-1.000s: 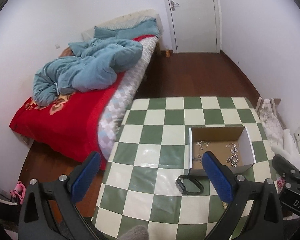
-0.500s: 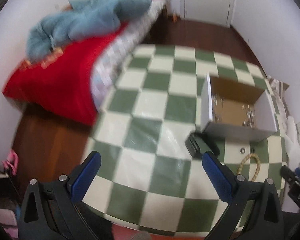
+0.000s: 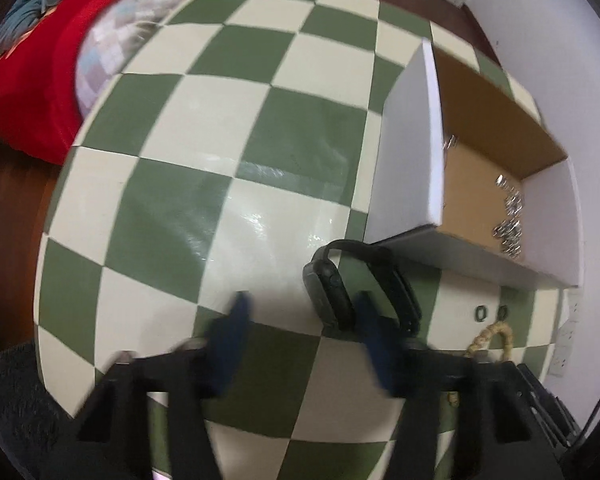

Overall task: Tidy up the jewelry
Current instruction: 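Grasp the wooden bead bracelet with the right gripper while the left gripper grasps the black watch band, then lift the bead bracelet and black band and carry both into the box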

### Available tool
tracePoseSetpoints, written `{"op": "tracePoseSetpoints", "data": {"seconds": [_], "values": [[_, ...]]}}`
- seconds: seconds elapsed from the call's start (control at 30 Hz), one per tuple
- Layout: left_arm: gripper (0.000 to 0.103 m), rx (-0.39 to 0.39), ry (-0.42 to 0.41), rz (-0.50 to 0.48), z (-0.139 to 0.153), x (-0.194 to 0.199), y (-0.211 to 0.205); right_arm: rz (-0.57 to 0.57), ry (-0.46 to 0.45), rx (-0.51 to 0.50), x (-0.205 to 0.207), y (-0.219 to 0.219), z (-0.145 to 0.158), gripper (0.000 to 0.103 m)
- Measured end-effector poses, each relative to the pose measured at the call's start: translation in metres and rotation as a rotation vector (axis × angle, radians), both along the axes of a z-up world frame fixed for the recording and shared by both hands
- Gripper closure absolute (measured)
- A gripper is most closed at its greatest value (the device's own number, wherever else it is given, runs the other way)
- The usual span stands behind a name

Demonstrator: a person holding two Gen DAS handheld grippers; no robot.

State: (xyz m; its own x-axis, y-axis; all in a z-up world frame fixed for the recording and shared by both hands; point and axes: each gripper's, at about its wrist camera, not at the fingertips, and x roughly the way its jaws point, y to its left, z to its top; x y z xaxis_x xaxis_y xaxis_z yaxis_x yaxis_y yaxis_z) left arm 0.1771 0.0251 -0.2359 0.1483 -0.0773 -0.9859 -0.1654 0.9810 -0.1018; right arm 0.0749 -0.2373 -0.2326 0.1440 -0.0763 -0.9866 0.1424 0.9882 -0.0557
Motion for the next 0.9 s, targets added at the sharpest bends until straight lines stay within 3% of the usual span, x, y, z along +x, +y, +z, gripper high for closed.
{"op": "tracePoseSetpoints", "data": {"seconds": [0.07,0.1,0.17,0.57,0.73,0.9], "values": [[0.082,0.028,-0.005,-0.036,-0.002,-0.003,-0.006,0.007,0.009,-0.006,0.001,0.002,-0.005,0.075],[0.094,0.038,-0.011,-0.057,-0.002,-0.006,-0.009,0.017,0.008,-0.013,0.002,0.003,-0.006,0.078],[0.094,0.06,-0.012,-0.097,-0.003,-0.015,-0.013,0.038,0.017,-0.03,0.002,0.005,-0.008,0.093],[0.094,0.168,0.019,-0.276,-0.003,-0.114,-0.02,0.153,0.162,-0.008,-0.048,-0.008,-0.001,0.093],[0.094,0.199,-0.001,-0.304,0.0,-0.13,-0.029,0.13,0.145,-0.035,-0.054,-0.008,0.0,0.093],[0.094,0.202,-0.012,-0.298,-0.002,-0.121,-0.032,0.138,0.142,-0.09,-0.047,-0.001,-0.003,0.088]]}}
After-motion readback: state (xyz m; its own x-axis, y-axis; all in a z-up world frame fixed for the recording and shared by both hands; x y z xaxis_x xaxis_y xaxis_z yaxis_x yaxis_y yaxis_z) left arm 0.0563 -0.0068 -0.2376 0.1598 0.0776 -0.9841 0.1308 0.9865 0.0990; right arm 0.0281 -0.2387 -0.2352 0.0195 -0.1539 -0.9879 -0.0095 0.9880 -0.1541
